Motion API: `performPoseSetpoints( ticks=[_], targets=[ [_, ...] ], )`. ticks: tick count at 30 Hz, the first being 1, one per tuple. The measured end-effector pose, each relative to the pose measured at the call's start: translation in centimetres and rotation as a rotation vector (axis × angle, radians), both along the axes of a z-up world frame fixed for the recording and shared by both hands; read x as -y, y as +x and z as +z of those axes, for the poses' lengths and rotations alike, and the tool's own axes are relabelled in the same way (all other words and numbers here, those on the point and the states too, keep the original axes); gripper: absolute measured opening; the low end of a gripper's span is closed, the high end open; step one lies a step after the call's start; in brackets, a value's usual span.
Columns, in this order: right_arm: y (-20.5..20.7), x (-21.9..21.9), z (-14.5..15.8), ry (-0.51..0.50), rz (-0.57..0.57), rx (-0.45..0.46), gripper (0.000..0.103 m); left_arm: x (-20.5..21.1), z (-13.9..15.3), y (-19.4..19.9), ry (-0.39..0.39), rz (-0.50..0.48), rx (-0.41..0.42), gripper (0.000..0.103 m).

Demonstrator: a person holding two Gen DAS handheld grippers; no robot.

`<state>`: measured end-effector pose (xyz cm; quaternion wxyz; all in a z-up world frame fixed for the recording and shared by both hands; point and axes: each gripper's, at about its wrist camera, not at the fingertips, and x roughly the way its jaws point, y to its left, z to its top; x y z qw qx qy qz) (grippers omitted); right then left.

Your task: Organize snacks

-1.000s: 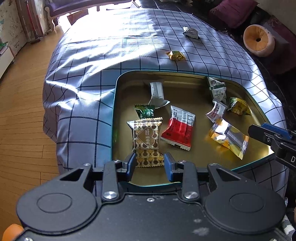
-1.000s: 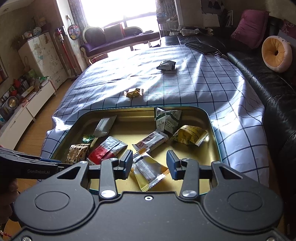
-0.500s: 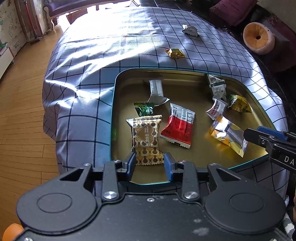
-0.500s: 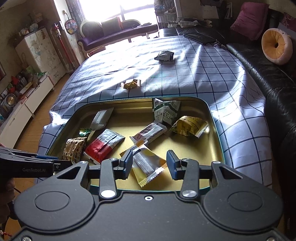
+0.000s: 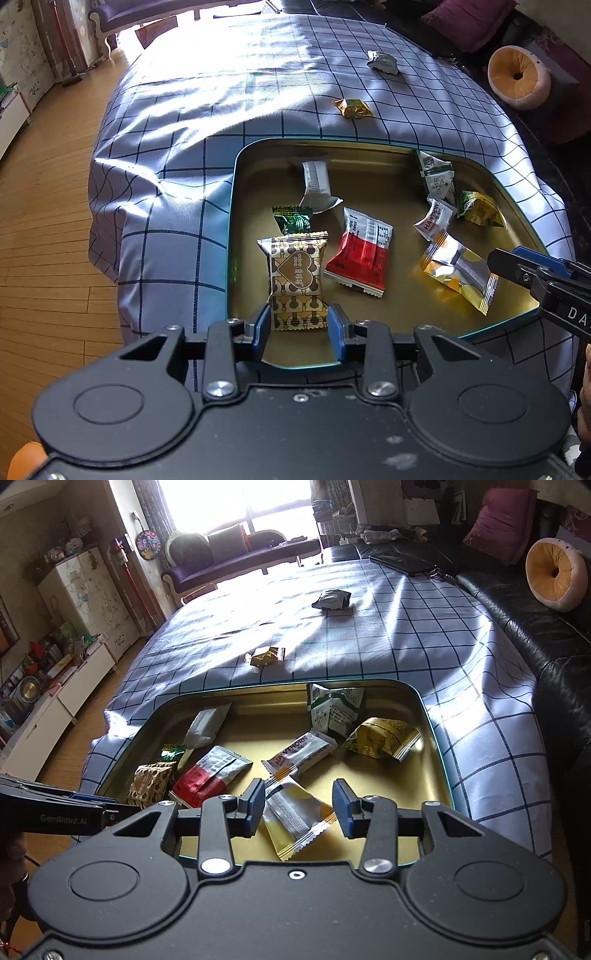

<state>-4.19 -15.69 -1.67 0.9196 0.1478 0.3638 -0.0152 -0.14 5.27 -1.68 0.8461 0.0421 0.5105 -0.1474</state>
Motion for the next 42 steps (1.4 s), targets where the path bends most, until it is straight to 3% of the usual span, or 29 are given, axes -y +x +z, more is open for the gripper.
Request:
performPoseSetpoints(
  ticks=[3, 8, 13, 17, 42],
  targets=[
    [-0.1, 0.3, 0.1, 0.019, -0.007, 0.016, 0.051, 0.0, 0.5, -0.1, -0.009, -0.015, 0.015, 0.034],
    [0.0, 0.7, 0.2, 0.031, -0.018, 0.025, 0.051, 0.5, 0.7, -0.6, 0.041, -0.021, 0.08, 0.034],
    [0.2, 1.3, 0.0, 0.056, -0.02, 0.022, 0.051, 0.2, 0.8, -0.5, 0.007, -0.017, 0.077, 0.034],
    [0.2, 1.6, 0.0, 0.072, -0.022, 0.037, 0.051, 0.1, 1.3, -0.6, 0.004, -0.01, 0.138, 0.034],
    [1.0, 1.2, -0.4, -0.067, -0.017, 0.114, 0.051, 0.3, 0.4, 1.0, 0.075, 0.016, 0.321, 0.035]
  ],
)
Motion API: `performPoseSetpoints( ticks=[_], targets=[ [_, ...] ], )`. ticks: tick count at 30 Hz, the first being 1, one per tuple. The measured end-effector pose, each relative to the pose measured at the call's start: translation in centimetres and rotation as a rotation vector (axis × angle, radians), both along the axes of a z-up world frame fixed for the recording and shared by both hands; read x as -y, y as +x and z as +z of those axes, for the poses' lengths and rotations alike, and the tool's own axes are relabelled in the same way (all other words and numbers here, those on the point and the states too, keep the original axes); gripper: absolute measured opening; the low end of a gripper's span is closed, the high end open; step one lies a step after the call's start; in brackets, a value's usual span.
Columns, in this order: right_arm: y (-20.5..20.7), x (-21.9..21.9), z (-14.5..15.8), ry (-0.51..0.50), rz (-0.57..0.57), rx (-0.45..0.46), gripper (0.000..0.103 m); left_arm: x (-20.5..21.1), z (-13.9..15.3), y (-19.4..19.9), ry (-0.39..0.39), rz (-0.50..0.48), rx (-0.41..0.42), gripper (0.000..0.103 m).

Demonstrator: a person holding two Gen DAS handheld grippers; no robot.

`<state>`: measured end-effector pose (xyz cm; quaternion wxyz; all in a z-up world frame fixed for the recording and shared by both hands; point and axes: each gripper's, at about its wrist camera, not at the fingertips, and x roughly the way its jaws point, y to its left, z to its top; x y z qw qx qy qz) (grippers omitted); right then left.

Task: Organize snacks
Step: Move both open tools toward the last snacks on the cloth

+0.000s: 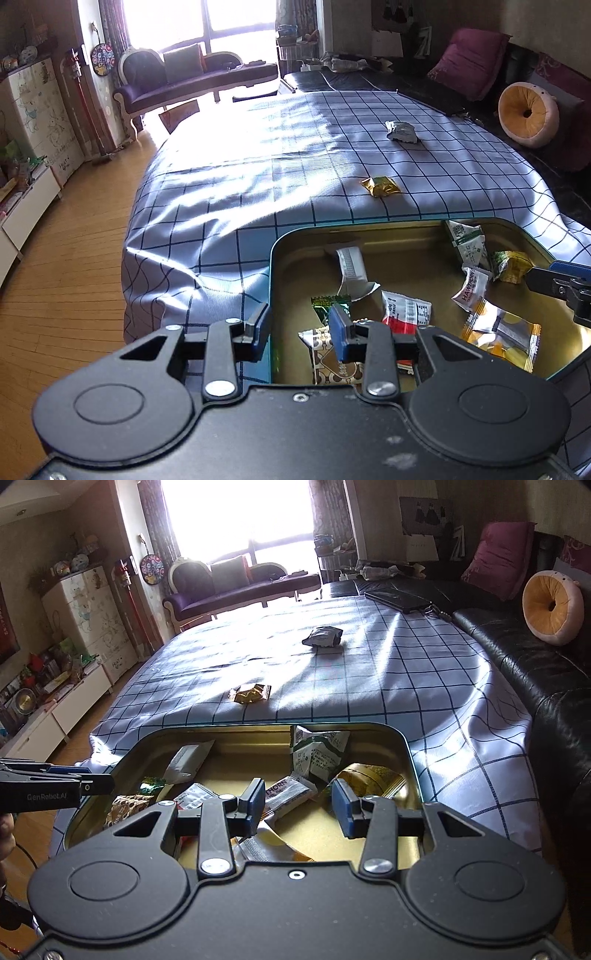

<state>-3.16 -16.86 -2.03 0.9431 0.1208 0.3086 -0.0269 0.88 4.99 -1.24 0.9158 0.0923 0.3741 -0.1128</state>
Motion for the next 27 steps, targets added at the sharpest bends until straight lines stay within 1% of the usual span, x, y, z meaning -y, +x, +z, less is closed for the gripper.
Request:
performPoseSetpoints(
  ticks=[7, 12, 16, 20, 22, 25, 27],
  targets=[
    [1.1, 0.2, 0.1, -0.029, 0.012, -0.022, 0.051, 1.4, -0.3, 1.3, 0.034, -0.002, 0.024, 0.036],
    [2.6, 1.2, 0.7, -0.035, 0.02, -0.021, 0.051, 2.3, -0.7, 2.8, 0.044, -0.005, 0.005, 0.037],
    [4.4, 2.3, 1.0, -0.012, 0.018, -0.018, 0.051, 2.9, -0.6, 4.4, 0.024, 0.002, -0.013, 0.037],
    [6.5, 2.8, 0.9, -0.006, 0.022, -0.02, 0.051, 3.7, -0.1, 5.9, 0.028, -0.001, -0.005, 0.037],
    [7.6, 2.9, 0.8, -0.003, 0.034, -0.023, 0.051, 4.2, 0.0, 6.7, 0.03, -0.007, -0.014, 0.037],
    [9.3, 3.3, 0.7, 0.004, 0.037, -0.033, 0.051, 4.9, 0.2, 7.7, 0.021, -0.034, -0.029, 0.037],
    [10.2, 3.8, 0.6, 0.026, 0.026, -0.034, 0.051, 5.7, 0.4, 8.3, 0.039, -0.062, -0.019, 0.037]
  ],
)
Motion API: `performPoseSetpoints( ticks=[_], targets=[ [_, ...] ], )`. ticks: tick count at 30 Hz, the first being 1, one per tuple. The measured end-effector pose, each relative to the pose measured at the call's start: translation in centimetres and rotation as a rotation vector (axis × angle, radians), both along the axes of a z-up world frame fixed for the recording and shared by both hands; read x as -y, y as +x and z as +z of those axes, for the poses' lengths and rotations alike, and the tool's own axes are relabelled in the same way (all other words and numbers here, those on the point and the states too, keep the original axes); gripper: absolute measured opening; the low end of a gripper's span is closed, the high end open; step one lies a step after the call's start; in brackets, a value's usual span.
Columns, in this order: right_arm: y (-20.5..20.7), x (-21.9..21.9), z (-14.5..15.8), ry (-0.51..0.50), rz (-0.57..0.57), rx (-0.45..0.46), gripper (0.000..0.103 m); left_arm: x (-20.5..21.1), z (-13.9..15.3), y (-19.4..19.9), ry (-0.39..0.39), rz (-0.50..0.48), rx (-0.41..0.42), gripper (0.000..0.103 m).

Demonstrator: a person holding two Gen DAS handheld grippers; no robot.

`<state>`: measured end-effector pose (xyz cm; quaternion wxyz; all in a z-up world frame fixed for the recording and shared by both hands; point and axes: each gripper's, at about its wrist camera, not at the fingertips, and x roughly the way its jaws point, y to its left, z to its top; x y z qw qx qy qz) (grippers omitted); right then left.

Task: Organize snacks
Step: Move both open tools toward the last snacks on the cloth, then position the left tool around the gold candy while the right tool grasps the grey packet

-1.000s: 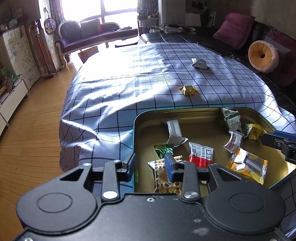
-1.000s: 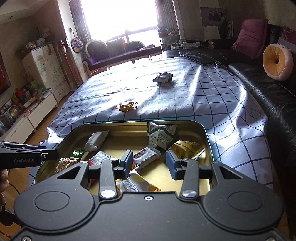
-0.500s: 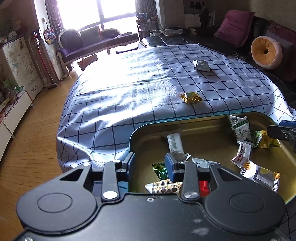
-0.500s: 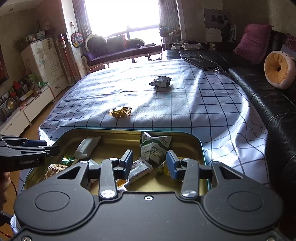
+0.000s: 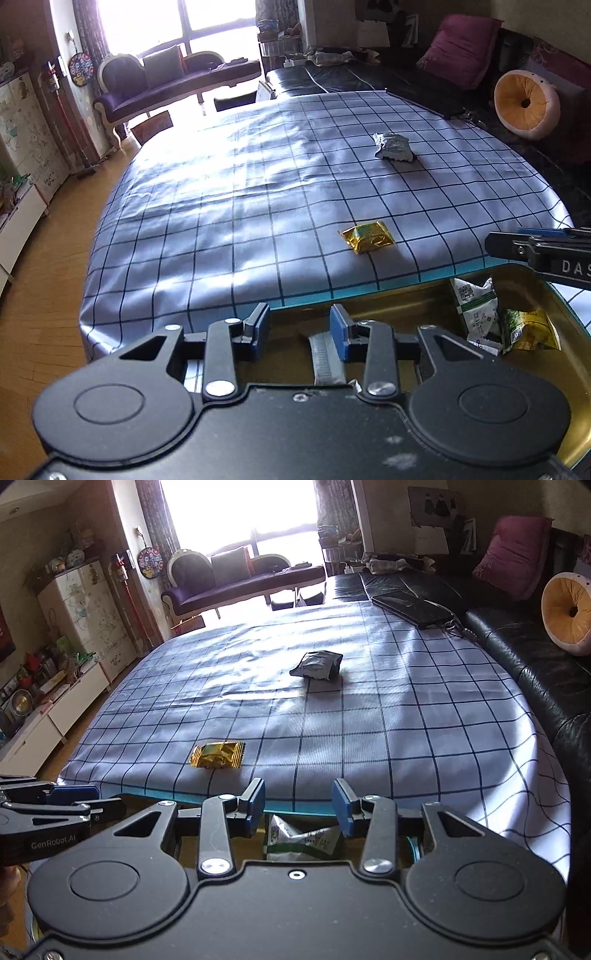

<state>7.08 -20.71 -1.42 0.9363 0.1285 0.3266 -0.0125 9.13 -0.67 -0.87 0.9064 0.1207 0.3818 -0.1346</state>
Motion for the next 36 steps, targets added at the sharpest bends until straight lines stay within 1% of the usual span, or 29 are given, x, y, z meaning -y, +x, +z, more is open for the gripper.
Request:
performPoseSetpoints(
  ticks=[4, 6, 10, 13, 18, 21, 24, 25, 32, 33, 35, 36],
  targets=[
    [1.2, 0.9, -0.3, 0.025, -0.03, -0.012, 0.051, 1.8, 0.1, 0.7, 0.062, -0.073, 0.058, 0.037],
    [1.6, 1.3, -0.5, 0.025, -0.037, -0.017, 0.051, 2.8, 0.0, 1.3, 0.093, -0.11, 0.065, 0.037],
    [1.8, 1.8, -0.9, 0.032, -0.043, -0.03, 0.051, 4.2, -0.6, 2.5, 0.119, -0.197, 0.062, 0.038],
    [1.9, 1.9, -0.9, 0.028, -0.024, -0.034, 0.051, 4.9, -1.3, 3.6, 0.127, -0.212, 0.04, 0.038],
    [2.2, 1.9, -1.0, 0.036, -0.014, -0.025, 0.051, 6.4, -2.4, 5.4, 0.15, -0.23, 0.033, 0.038],
    [2.4, 2.0, -1.2, 0.053, -0.013, -0.036, 0.051, 7.0, -2.9, 6.7, 0.164, -0.217, 0.026, 0.038],
    [2.4, 2.0, -1.4, 0.05, -0.016, -0.038, 0.051, 7.3, -3.2, 8.3, 0.147, -0.196, 0.001, 0.039],
    [2.4, 2.1, -1.4, 0.049, -0.017, -0.038, 0.051, 7.4, -3.3, 8.8, 0.142, -0.183, -0.011, 0.04],
    [3.0, 2.1, -1.6, 0.037, -0.019, -0.055, 0.051, 6.8, -3.0, 12.3, 0.054, -0.092, -0.1, 0.042],
    [3.2, 2.1, -1.7, 0.037, -0.019, -0.059, 0.051, 6.7, -3.0, 12.6, 0.049, -0.082, -0.106, 0.042],
    [3.4, 2.1, -1.7, 0.041, -0.021, -0.066, 0.051, 6.2, -2.8, 13.4, 0.037, -0.051, -0.12, 0.048],
    [3.6, 2.2, -1.6, 0.044, -0.022, -0.071, 0.051, 5.9, -2.8, 13.7, 0.024, -0.039, -0.131, 0.049]
  ],
)
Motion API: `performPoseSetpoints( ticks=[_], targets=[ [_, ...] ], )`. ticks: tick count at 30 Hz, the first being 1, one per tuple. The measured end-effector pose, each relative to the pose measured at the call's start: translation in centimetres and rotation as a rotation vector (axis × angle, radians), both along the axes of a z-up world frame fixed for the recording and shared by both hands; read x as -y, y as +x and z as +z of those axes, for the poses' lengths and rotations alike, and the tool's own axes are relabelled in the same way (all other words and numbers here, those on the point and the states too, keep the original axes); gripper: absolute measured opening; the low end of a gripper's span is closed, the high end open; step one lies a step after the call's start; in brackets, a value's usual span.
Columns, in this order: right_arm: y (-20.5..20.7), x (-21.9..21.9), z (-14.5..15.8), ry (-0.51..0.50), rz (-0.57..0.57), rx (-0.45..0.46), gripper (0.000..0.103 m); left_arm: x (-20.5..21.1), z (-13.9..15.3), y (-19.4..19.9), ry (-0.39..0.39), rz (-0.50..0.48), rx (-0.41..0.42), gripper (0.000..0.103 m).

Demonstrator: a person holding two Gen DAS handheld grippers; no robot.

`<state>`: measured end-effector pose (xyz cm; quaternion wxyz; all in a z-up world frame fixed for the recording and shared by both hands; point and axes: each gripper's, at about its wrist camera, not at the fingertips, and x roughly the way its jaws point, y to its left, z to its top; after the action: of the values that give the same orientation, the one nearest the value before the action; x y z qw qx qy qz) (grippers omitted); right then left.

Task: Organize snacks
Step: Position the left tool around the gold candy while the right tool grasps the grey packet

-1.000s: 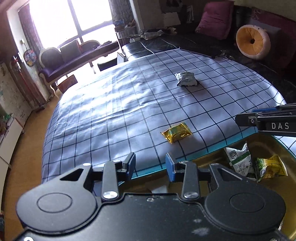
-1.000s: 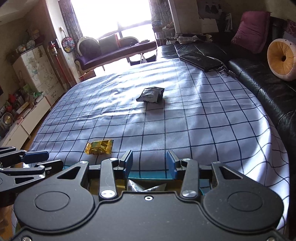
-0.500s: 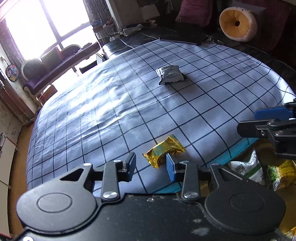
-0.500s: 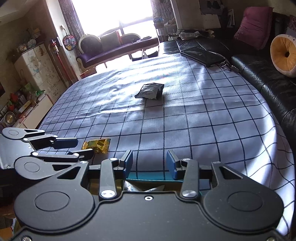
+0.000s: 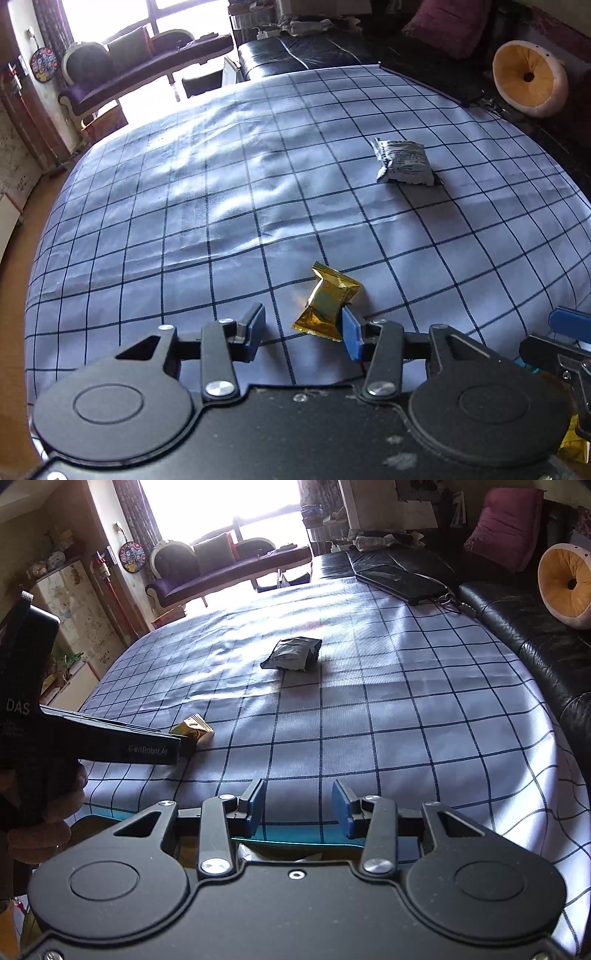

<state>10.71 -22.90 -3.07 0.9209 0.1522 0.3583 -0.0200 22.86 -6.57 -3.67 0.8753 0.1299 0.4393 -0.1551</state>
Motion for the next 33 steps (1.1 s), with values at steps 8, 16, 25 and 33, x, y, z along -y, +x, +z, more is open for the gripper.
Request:
performPoseSetpoints(
  ticks=[8, 16, 25, 33],
  targets=[
    [1.9, 0.6, 0.0, 0.008, -0.007, -0.048, 0.051, -3.4, 0.6, 3.1, -0.022, 0.167, -0.022, 0.044],
    [5.1, 1.2, 0.3, 0.038, -0.044, -0.097, 0.051, -4.5, 0.0, 3.6, -0.048, 0.161, -0.032, 0.046],
    [10.6, 1.2, 2.2, -0.061, -0.117, -0.047, 0.051, -3.8, -0.3, 3.5, -0.036, 0.166, -0.025, 0.046],
    [17.7, 3.2, 1.6, -0.074, -0.171, -0.109, 0.051, -4.3, -0.5, 3.5, -0.058, 0.16, -0.028, 0.046]
  ],
)
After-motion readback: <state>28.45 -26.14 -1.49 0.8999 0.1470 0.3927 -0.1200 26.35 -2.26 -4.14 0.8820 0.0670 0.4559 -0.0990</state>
